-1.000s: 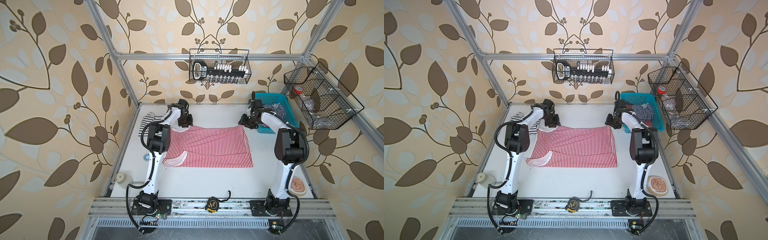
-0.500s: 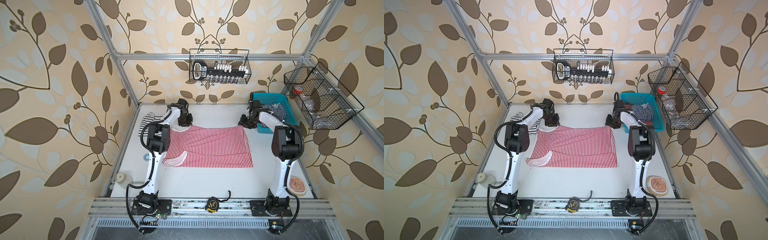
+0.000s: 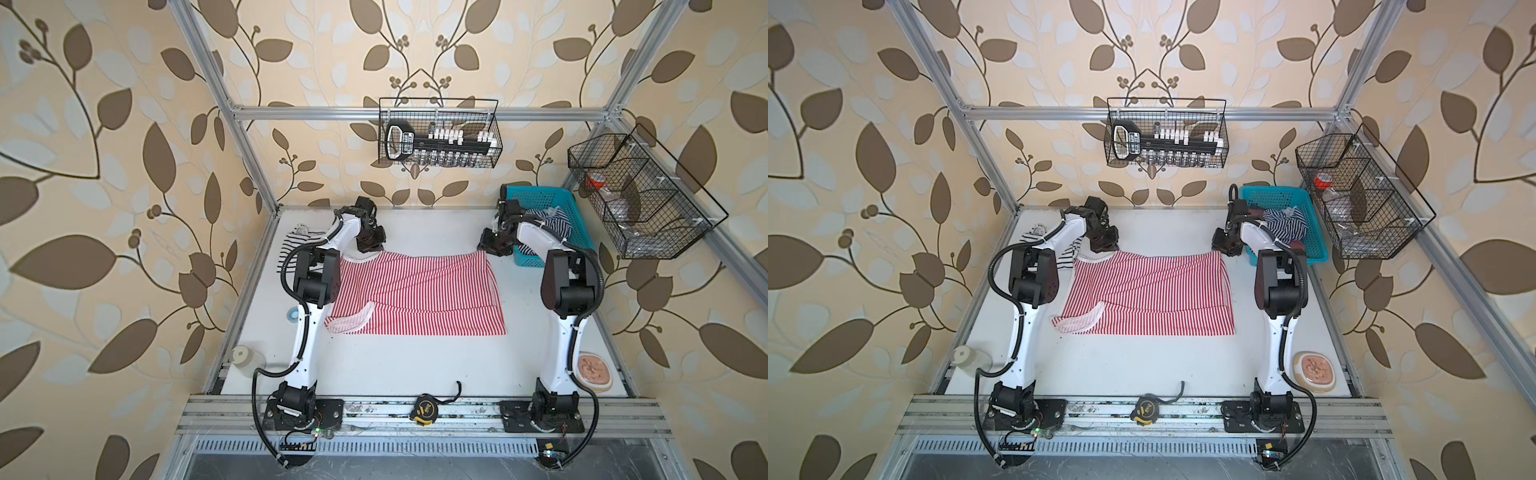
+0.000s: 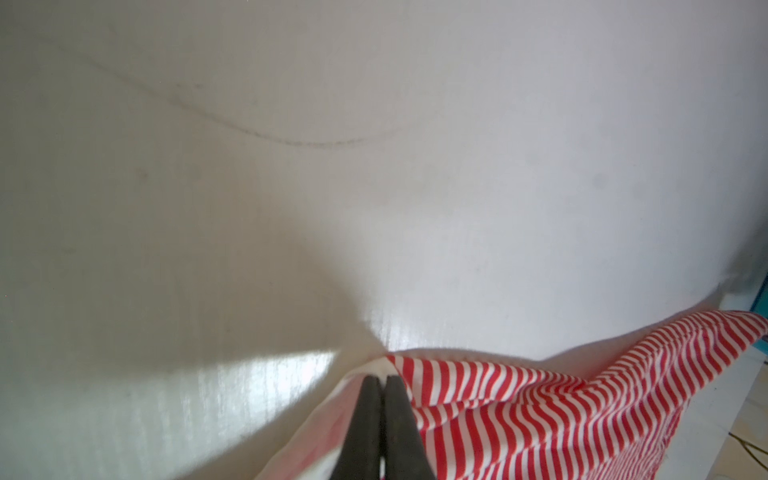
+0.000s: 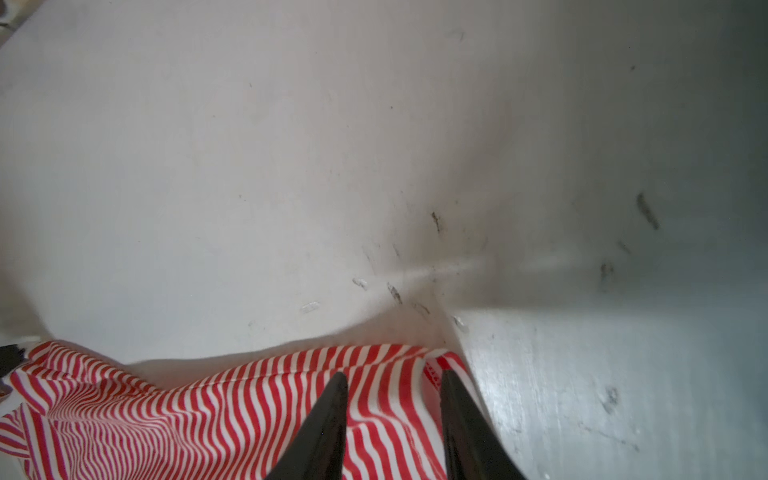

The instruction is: Fold and stack the tank tops

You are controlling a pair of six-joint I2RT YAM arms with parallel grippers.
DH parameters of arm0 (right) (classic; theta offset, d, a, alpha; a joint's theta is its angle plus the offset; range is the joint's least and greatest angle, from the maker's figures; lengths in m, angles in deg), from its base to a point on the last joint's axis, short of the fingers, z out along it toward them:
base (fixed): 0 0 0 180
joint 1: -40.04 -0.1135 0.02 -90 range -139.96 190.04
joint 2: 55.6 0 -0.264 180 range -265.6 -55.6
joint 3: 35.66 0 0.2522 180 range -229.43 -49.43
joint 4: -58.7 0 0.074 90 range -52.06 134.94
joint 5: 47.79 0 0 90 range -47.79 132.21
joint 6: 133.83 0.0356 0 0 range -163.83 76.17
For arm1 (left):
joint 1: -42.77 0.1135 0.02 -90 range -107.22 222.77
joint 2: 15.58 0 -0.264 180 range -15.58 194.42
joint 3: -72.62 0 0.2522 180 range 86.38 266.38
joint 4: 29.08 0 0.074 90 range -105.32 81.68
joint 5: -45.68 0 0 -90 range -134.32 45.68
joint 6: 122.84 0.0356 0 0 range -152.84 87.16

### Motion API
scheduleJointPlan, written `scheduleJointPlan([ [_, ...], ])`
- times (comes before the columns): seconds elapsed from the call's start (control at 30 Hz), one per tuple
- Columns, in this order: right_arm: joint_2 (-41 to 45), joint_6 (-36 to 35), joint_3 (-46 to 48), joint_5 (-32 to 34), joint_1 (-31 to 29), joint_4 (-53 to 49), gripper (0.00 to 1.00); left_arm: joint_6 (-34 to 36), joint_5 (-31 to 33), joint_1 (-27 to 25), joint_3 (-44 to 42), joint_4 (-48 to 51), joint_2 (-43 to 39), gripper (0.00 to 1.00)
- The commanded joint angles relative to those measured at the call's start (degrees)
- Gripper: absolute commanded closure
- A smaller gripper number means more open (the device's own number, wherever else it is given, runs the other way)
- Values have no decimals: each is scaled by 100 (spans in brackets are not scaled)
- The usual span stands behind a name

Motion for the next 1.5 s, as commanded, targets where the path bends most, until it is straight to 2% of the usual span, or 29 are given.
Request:
scheduleJointPlan([
  [0.0,-164,-65,-158,-40,25,-98,62,-31,-110,76,198,-29,-63,99],
  [0.1,-226,-56,-211,-82,43,-98,61,-33,-110,85,198,-36,-79,99],
  [0.13,-237,-55,-229,-109,51,-99,64,-31,-110,85,198,-34,-85,100],
  [0.2,-245,-48,-223,-169,51,-94,79,-35,-97,93,198,-31,-96,100],
  [0.27,-207,-37,-196,-180,51,-90,89,-40,-68,109,198,-31,-108,100],
  [0.33,-131,-37,-131,-185,51,-68,95,-50,-25,131,198,-31,-119,100],
  [0.47,63,-93,-25,-188,51,-60,100,-107,38,206,180,-65,-197,100],
  [0.67,263,-228,96,-178,60,-156,99,-100,69,311,106,-159,-467,100],
  [0.83,428,-300,343,-214,71,-111,94,-51,101,366,-77,-206,-654,100],
  [0.87,437,-317,370,-232,75,-107,91,-58,101,381,-114,-216,-675,100],
  [0.97,427,-330,420,-295,104,-74,74,-66,54,392,-196,-240,-709,100],
  [1.07,337,-307,369,-396,113,-48,68,-100,-37,392,-247,-293,-699,100],
  [1.47,-116,-161,-105,-621,122,42,66,-100,-66,397,-200,-294,-603,100],
])
